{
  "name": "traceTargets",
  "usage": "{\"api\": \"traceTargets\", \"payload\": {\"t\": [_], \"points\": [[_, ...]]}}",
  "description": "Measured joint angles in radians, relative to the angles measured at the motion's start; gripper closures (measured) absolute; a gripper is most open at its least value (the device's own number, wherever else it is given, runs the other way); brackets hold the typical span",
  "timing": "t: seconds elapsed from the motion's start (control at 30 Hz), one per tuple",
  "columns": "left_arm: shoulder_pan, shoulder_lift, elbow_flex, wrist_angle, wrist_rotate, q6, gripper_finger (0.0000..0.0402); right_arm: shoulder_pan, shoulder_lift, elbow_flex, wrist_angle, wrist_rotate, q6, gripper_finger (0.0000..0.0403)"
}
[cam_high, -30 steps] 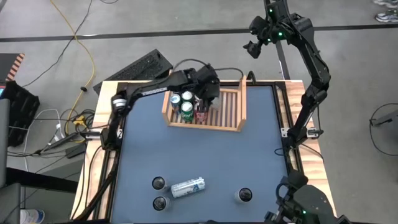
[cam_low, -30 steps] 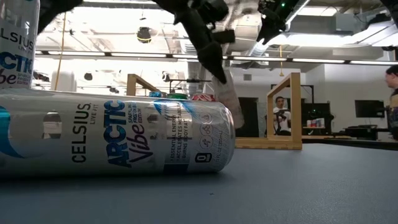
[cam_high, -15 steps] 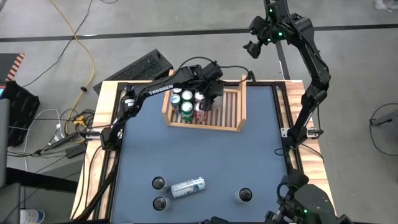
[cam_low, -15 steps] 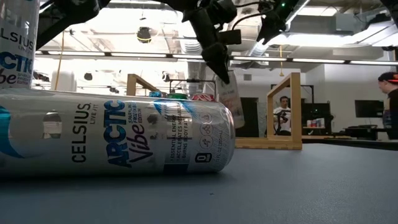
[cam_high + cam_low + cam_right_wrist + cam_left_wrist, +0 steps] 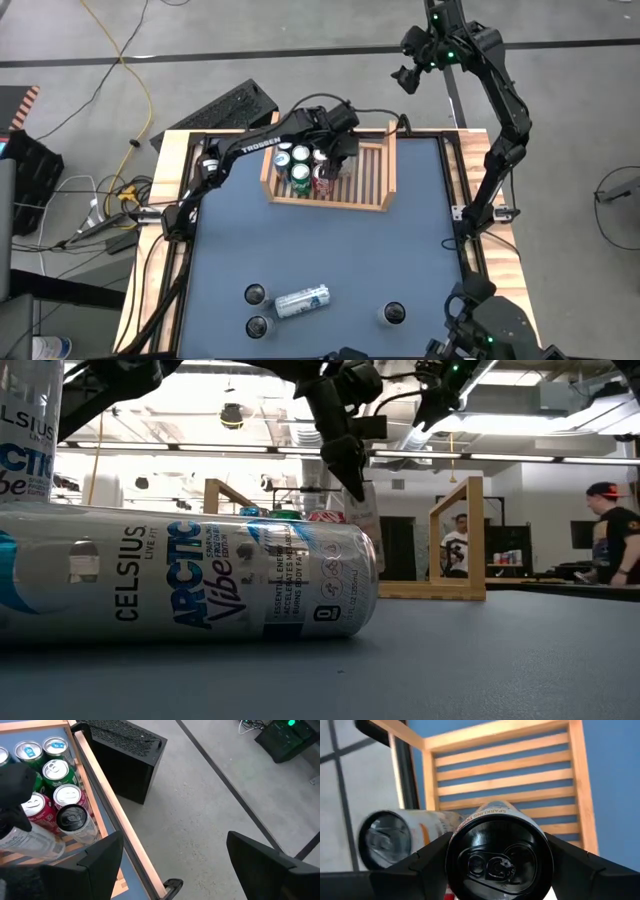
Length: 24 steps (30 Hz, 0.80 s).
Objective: Place canned beverage on shelf
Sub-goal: Put the light yellow soda can on the shelf
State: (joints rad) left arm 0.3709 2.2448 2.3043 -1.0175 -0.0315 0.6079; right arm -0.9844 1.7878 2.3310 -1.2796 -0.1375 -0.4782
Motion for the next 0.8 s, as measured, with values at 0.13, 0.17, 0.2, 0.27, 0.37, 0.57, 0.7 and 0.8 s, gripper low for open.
{"api": "traceTargets", "payload": {"t": [0.13, 0.17, 0.2, 0.27, 0.37, 0.57, 0.7, 0.8], "points": [[0.0, 0.013, 0.002, -0.002, -0.002, 0.004, 0.0148, 0.0, 0.0, 0.0, 0.0, 0.0, 0.0, 0.006], [0.0, 0.018, 0.001, -0.006, 0.0, 0.005, 0.0148, 0.0, 0.0, 0.0, 0.0, 0.0, 0.0, 0.006], [0.0, 0.024, 0.0, -0.009, 0.0, 0.008, 0.0148, 0.0, 0.0, 0.0, 0.0, 0.0, 0.0, 0.006], [0.0, 0.044, 0.0, -0.015, -0.006, 0.017, 0.0148, 0.0, 0.0, 0.0, 0.0, 0.0, 0.0, 0.006], [-0.001, 0.045, 0.0, -0.014, -0.022, 0.016, 0.0148, 0.0, 0.0, 0.0, 0.0, 0.0, 0.0, 0.006], [0.003, 0.049, 0.008, -0.022, -0.035, 0.029, 0.0147, 0.0, 0.0, 0.0, 0.0, 0.0, 0.0, 0.006], [0.003, 0.049, 0.01, -0.022, -0.021, 0.043, 0.0138, 0.0, 0.0, 0.0, -0.001, 0.001, 0.0, 0.006], [0.001, 0.049, 0.01, -0.024, -0.037, 0.028, 0.0121, 0.0, 0.0, 0.0, -0.001, 0.0, 0.0, 0.006]]}}
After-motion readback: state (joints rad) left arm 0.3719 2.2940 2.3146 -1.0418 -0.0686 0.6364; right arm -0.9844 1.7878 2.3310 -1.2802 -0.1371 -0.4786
